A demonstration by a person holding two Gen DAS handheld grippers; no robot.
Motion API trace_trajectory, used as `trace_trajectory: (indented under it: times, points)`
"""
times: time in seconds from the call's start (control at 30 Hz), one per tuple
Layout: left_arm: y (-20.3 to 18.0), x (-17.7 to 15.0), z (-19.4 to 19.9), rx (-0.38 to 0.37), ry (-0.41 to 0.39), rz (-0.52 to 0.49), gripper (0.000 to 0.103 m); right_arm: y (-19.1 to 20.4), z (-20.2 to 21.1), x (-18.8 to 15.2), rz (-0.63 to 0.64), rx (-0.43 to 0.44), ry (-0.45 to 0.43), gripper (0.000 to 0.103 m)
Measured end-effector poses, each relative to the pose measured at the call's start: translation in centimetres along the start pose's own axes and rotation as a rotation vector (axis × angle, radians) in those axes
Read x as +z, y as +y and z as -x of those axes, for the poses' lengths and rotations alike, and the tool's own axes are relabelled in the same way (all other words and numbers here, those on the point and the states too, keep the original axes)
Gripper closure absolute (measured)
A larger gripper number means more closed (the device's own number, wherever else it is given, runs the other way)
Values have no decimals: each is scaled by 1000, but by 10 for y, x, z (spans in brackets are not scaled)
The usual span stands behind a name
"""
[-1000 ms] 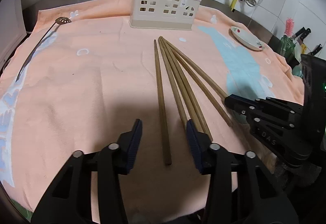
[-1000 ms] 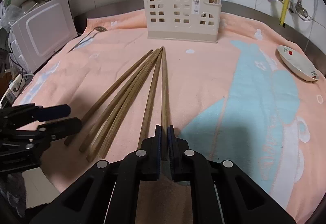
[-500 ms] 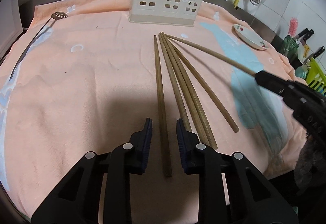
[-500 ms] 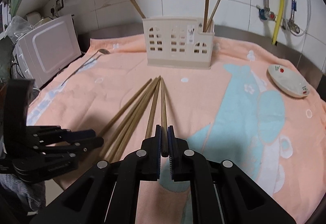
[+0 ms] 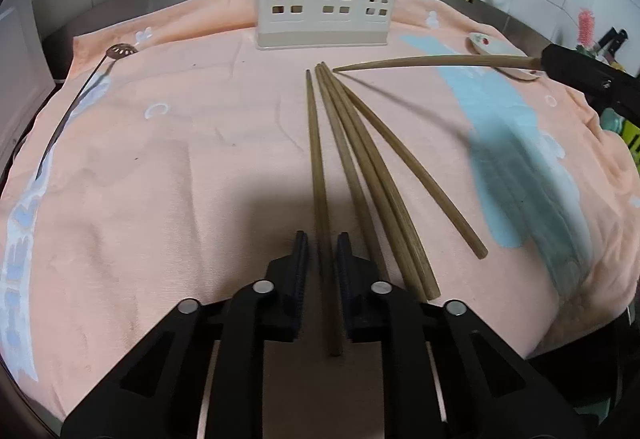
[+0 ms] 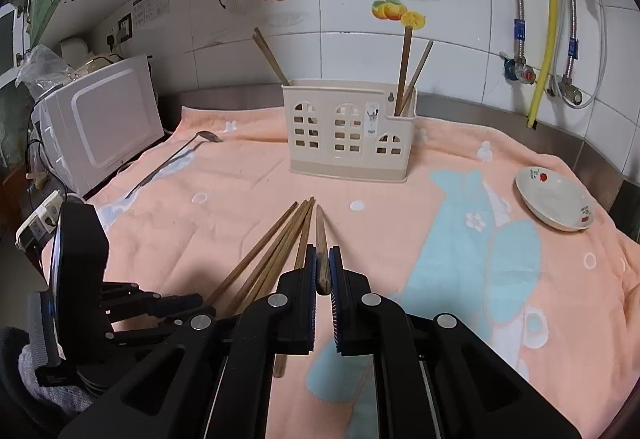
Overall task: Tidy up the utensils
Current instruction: 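Close the left gripper on a chopstick while the right gripper grasps another, then lift the left gripper's chopstick upright while the right gripper lifts its chopstick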
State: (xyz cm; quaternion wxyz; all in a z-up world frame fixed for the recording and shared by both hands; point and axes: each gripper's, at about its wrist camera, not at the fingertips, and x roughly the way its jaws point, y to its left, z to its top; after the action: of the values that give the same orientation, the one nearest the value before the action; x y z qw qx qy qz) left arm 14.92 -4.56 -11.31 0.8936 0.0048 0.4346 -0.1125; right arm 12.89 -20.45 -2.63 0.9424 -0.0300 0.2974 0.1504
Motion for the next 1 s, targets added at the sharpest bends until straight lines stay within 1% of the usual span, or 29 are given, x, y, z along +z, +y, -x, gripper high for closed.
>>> trace_trajectory:
  times: [0.03,0.2,0.3,0.57,0.73,0.9,1.0]
  points:
    - [2,1,0,-3,3,11,96,-1,0,1,-1,1,0,97]
    - [7,2,3,-28,5,26,97,-2,2,4,4,0,-6,97]
    - [8,4,10,-43,-15,28,97,-3,4,8,9,2,-11,97]
    - [11,30,46,-79,-143,3,97,-6,6,29,21,15,-21,97]
    - [7,51,62,-80,-220,-43,98,-8,4,43,31,21,-19,96]
    - [2,70,72,-74,-253,-96,98,-14,0,60,42,33,-7,97]
    - [1,84,75,-75,-265,-110,98,-19,-4,75,38,50,8,97]
